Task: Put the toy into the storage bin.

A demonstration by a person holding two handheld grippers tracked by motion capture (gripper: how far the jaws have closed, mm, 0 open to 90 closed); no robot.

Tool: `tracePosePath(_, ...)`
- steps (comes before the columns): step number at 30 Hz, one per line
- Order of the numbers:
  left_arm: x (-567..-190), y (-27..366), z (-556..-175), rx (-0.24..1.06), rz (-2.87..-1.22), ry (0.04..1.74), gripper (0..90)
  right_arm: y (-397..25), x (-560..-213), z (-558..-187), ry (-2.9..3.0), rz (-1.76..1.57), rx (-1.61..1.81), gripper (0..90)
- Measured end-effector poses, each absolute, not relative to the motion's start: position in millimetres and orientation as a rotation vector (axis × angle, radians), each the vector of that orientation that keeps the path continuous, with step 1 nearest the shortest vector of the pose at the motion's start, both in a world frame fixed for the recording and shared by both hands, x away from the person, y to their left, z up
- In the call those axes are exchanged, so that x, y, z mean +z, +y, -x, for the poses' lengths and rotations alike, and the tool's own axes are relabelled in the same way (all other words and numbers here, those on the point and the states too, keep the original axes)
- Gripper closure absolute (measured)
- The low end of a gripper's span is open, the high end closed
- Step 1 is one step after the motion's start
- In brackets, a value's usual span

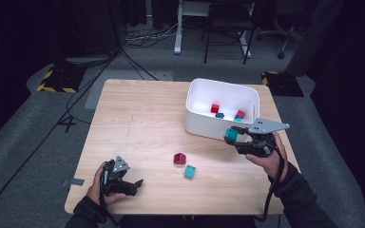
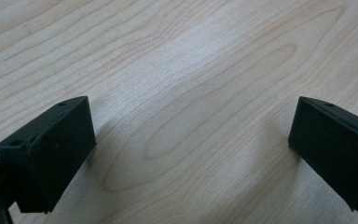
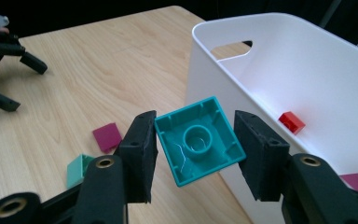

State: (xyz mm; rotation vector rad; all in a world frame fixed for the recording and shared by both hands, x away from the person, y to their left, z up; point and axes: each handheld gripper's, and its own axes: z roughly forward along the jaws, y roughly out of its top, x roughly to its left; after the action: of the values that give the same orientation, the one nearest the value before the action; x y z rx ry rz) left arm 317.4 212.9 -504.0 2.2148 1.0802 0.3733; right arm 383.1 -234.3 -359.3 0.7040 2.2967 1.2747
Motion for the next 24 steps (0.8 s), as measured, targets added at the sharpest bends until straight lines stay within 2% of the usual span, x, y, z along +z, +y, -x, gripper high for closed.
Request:
tracePosePath(11, -504, 213, -317, 0.374, -2.215, 1.080, 0.6, -237, -337, -397, 2.249, -0.746, 1.325, 51.2)
tracePosePath(24, -504, 213, -317, 0.371, -2.214, 1.080, 0.6, -227, -328, -411, 2.233, -0.746, 1.264, 51.3)
